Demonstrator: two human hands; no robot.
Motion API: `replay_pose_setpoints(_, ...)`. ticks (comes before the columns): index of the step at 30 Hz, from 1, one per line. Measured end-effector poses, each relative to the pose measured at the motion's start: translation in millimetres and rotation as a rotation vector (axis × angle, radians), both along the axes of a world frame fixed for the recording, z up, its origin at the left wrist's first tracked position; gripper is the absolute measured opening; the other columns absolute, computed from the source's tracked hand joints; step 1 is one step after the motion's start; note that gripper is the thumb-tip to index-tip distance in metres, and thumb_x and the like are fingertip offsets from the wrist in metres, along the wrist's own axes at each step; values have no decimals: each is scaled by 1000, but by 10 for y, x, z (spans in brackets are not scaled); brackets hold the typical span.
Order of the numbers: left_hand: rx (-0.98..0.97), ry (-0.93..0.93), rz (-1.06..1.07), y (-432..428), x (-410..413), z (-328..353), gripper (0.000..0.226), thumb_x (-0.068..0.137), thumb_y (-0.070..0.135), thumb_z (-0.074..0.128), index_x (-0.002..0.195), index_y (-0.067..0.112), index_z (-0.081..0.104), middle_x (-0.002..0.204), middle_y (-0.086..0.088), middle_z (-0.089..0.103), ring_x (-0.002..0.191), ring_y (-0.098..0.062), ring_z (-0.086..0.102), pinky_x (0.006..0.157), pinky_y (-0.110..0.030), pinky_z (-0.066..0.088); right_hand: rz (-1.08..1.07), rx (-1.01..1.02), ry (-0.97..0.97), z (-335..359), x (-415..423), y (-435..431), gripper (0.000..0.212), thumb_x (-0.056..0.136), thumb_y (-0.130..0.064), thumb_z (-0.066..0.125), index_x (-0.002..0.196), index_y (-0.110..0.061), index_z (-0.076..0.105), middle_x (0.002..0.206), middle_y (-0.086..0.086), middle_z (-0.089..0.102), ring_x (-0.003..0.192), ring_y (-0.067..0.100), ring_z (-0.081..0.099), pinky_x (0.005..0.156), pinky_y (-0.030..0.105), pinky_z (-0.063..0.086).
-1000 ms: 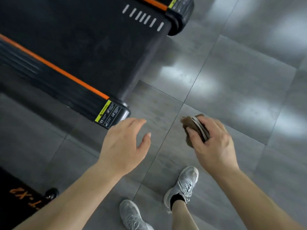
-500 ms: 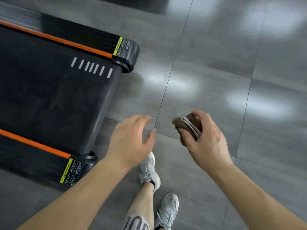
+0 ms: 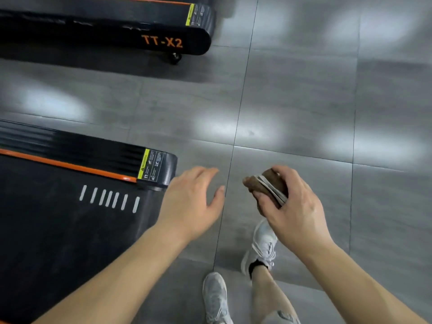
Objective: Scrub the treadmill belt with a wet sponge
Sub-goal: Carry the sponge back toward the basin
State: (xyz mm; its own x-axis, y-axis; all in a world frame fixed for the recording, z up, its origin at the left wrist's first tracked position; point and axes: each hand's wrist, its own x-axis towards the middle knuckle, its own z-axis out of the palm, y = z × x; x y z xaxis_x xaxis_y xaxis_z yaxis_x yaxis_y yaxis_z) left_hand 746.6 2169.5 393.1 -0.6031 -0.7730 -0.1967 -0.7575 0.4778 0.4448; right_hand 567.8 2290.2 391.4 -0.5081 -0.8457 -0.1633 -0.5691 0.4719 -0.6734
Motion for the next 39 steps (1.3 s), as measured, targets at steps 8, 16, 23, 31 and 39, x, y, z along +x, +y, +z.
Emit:
replay_pose_setpoints(8,12,-50,45,-1371,-1395,-123,55,92,48,42,125,11,68,117,-4,69,105,-29,66,88,-42,52,19,-2,-35,-132,-1406,-1402,44,81,-31,79,119,-23,57,102,-13,63,93,14,58,76,26,41)
replay_pose_setpoints(16,9,-82,52,-2856,-2855,-68,51,92,47,45,126,15,66,116,-2,68,105,-28,65,89,-44,49,48,16,10,-59,-2929,-2975,47,80,-28,79,123,-20,59,102,-18,57,98,14,55,79,28,39)
replay_pose_setpoints(23,2,-73,51,-4535,-4194,-239,49,91,46,46,124,16,66,116,0,67,103,-28,65,90,-42,49,9,13,23,-179,-4320,-4543,47,81,-29,78,122,-21,57,101,-16,57,94,9,50,76,21,33)
replay_pose_setpoints(31,33,-82,69,-6219,-5978,-203,46,91,43,49,125,16,66,115,-1,68,103,-29,65,90,-42,49,1,-4,-2,-128,-6118,-6238,44,81,-29,77,120,-26,56,100,-22,53,88,4,47,74,18,31)
replay_pose_setpoints(39,54,-93,199,-7668,-7593,-227,51,91,47,42,126,18,66,116,1,69,99,-27,67,90,-42,51,152,-27,33,-203,-7771,-8044,51,77,-20,82,122,-19,57,102,-13,59,94,11,51,76,13,29)
